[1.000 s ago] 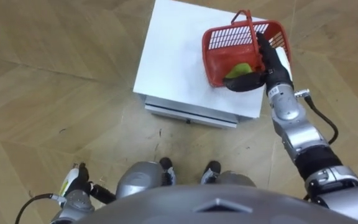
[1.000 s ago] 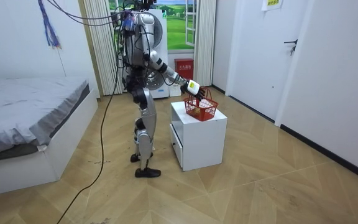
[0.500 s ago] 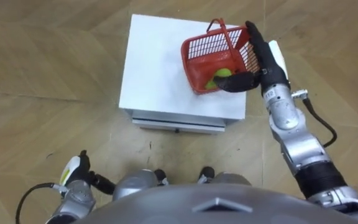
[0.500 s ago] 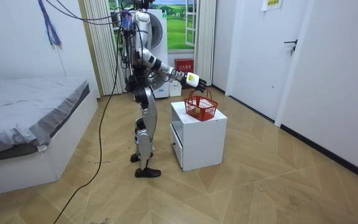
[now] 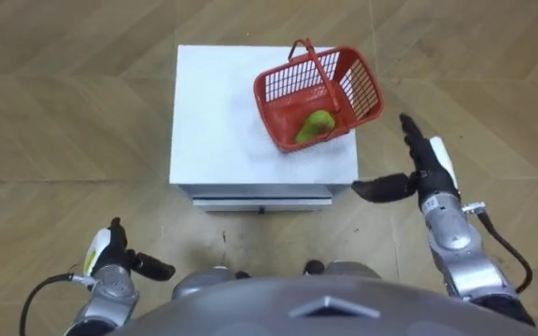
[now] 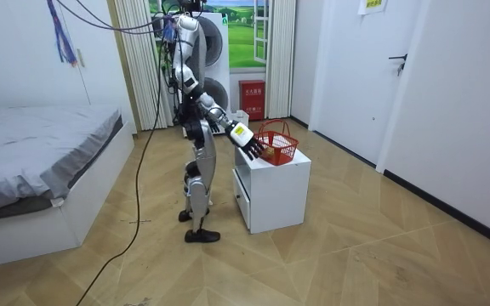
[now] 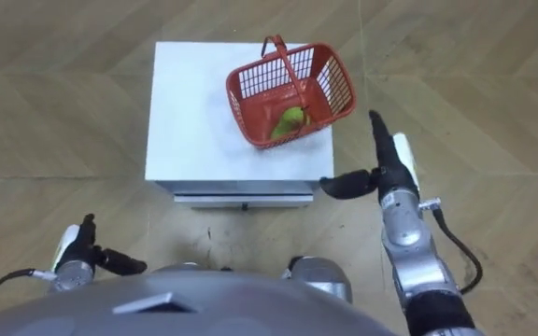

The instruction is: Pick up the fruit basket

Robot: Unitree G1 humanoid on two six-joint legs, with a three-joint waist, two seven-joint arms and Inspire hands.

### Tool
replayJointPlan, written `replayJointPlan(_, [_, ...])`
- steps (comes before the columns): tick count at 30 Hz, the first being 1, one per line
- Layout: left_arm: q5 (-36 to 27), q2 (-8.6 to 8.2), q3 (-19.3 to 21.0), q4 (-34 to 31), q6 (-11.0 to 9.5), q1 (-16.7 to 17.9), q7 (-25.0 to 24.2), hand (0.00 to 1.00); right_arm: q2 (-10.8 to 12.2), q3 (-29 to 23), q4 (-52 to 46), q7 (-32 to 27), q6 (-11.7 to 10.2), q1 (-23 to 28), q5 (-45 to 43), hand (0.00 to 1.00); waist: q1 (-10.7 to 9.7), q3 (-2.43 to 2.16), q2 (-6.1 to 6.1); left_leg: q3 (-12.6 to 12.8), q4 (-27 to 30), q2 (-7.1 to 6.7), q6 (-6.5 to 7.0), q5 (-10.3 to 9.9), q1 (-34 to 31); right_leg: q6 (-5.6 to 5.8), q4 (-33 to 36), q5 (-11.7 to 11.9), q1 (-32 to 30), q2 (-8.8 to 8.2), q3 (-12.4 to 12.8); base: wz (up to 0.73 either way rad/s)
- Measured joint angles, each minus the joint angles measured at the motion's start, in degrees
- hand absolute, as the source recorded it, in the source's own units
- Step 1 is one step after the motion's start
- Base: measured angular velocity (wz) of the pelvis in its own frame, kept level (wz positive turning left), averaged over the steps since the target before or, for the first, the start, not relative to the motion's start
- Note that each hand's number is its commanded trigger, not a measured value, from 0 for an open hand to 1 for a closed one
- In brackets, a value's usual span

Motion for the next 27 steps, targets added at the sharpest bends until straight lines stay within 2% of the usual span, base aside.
replayJointPlan(3, [-0.1,0.1,1.5,0.3,-0.5,1.5,0.5,0.0,0.0,-2.2,7.5,-0.9,0.0,0.7,-0.1,0.0,0.0,-0.29,0.07,0.0,-0.8,0.01,-0.17,-0.1,0.9,0.12,-0.1,-0.1,0.8,0.18,-0.2,-0.01])
replayJointPlan(4, [0.0,-0.06,2.1,0.4,-0.5,1.8,0.6,0.0,0.0,-2.6,10.8,-1.3,0.0,0.8,-0.1,0.0,0.0,-0.51,-0.3,-0.1,-0.8,0.01,-0.17,-0.1,1.1,0.12,-0.1,-0.1,1.0,0.18,-0.1,0.0])
replayJointPlan(8, [1.7,-0.25,2.6,2.6,0.1,2.9,1.5,0.0,0.0,-2.7,20.0,-1.3,0.9,1.1,-1.1,0.0,0.2,-0.29,-0.04,-0.1,-0.9,0.06,-0.34,-0.3,2.9,0.13,-0.8,-0.1,3.2,0.36,0.0,0.0])
replayJointPlan(12, [5.5,-1.26,6.3,4.3,3.0,4.0,1.6,0.0,0.3,-4.2,28.1,1.4,5.3,0.7,-6.7,0.0,0.2,-0.32,0.03,-1.0,-0.9,0.07,-0.43,-0.5,3.9,0.18,-0.7,-0.3,4.4,0.35,-0.7,0.07])
replayJointPlan(15, [5.6,-2.24,7.1,4.3,4.2,5.0,1.3,0.0,0.6,-4.1,31.0,4.4,7.7,0.0,-7.4,0.0,0.3,-0.27,0.01,-1.4,-0.7,0.06,-0.5,-0.6,3.9,0.18,-0.7,-0.3,4.7,0.34,-1.1,0.05])
replayJointPlan(19, [5.8,-2.71,7.1,4.3,4.6,5.4,0.3,0.0,1.9,-4.2,33.2,8.2,10.9,-0.9,-8.1,0.0,0.6,-0.08,-0.14,-2.1,-0.4,0.06,-0.62,-0.6,4.6,0.06,-0.6,-0.7,5.8,0.27,-1.8,0.1])
replayJointPlan(27, [7.6,-2.82,7.1,4.3,5.4,5.1,-1.6,0.0,2.3,-4.3,33.3,12.5,12.8,-2.1,-8.8,0.0,0.1,0.1,-0.06,-3.4,-0.3,0.03,-0.65,-0.6,5.0,0.06,-0.6,-1.0,6.8,0.2,-3.1,0.09])
